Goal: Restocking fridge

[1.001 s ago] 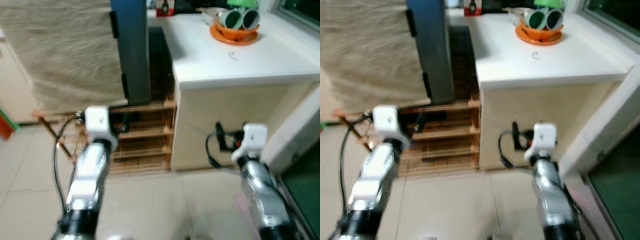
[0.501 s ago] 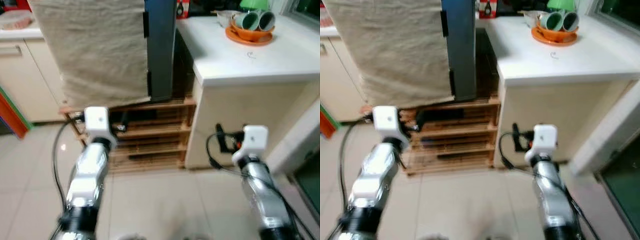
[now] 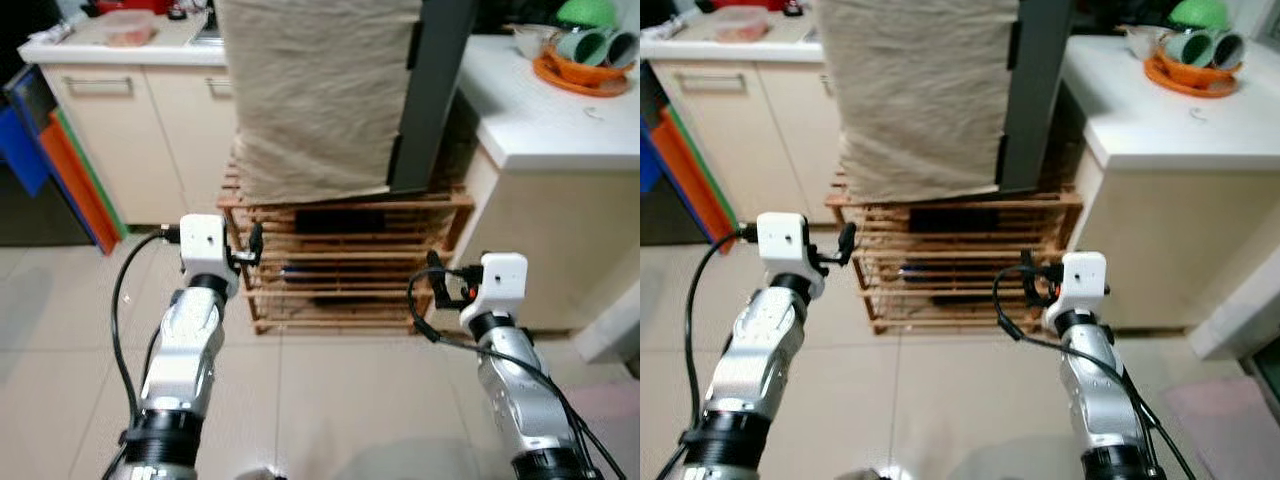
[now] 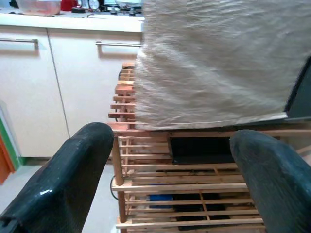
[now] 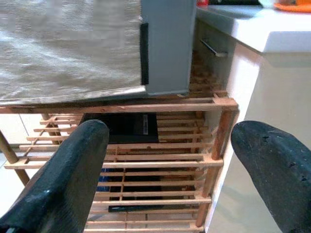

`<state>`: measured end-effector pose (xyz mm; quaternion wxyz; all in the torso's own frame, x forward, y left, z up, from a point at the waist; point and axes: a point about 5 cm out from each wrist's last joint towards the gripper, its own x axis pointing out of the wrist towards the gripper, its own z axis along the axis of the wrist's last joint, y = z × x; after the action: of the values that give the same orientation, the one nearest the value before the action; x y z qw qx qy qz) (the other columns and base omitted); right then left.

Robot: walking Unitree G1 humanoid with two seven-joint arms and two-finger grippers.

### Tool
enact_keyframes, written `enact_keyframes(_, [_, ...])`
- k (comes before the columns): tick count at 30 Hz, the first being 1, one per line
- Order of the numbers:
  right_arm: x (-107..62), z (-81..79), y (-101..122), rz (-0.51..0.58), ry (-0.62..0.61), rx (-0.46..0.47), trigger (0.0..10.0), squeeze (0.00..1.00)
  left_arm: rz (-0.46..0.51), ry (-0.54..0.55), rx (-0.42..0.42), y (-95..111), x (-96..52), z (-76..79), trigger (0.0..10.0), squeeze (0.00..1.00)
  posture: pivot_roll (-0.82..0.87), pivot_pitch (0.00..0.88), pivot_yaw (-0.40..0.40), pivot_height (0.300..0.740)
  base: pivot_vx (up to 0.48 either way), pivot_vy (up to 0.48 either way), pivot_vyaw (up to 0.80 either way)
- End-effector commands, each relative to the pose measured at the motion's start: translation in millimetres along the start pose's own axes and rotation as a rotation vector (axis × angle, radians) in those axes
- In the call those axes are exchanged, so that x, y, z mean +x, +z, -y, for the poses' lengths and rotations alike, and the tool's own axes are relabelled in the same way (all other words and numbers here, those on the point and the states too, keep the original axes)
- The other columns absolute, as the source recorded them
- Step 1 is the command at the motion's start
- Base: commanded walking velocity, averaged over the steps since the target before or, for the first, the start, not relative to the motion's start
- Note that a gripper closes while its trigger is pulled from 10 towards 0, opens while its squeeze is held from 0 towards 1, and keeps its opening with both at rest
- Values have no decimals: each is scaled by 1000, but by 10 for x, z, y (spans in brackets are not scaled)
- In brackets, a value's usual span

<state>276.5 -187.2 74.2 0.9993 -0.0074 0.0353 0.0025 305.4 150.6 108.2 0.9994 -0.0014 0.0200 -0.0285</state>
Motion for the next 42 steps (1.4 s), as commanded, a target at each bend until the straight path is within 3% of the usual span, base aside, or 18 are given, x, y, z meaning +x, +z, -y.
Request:
enact_keyframes(1, [26, -39, 30, 8, 17, -9, 10000, 0, 32, 14, 22, 90, 35, -42, 10000, 0, -70, 0, 0, 726, 379, 292, 0])
enact_keyframes(8, [46, -88, 49, 17, 42, -18, 10000, 0, 54, 5, 43, 132, 62, -28, 10000, 0, -65, 0, -6, 726, 387, 282, 0])
enact_keyframes(31, [89, -171, 137, 62, 80, -22, 10000, 0, 67, -22, 58, 148, 128, 21, 10000, 0, -63, 0, -3, 726, 463, 0, 0])
enact_keyframes(35, [133, -271, 300, 110, 117, 3, 10000, 0, 85, -17, 73, 180, 125, 23, 10000, 0, -64, 0, 0, 726, 0, 0, 0])
enact_keyframes(36, [174, -406, 435, 143, 172, 25, 10000, 0, 81, -18, 70, 171, 121, 26, 10000, 0, -64, 0, 2, 726, 0, 0, 0])
enact_keyframes(40, [210, -509, 529, 165, 208, 39, 10000, 0, 80, -19, 70, 168, 119, 25, 10000, 0, -66, 0, 7, 726, 0, 0, 0])
enact_keyframes(42, [337, -669, 663, 191, 241, 66, 10000, 0, 78, -24, 77, 159, 119, 34, 10000, 0, -66, 0, 16, 726, 0, 0, 0])
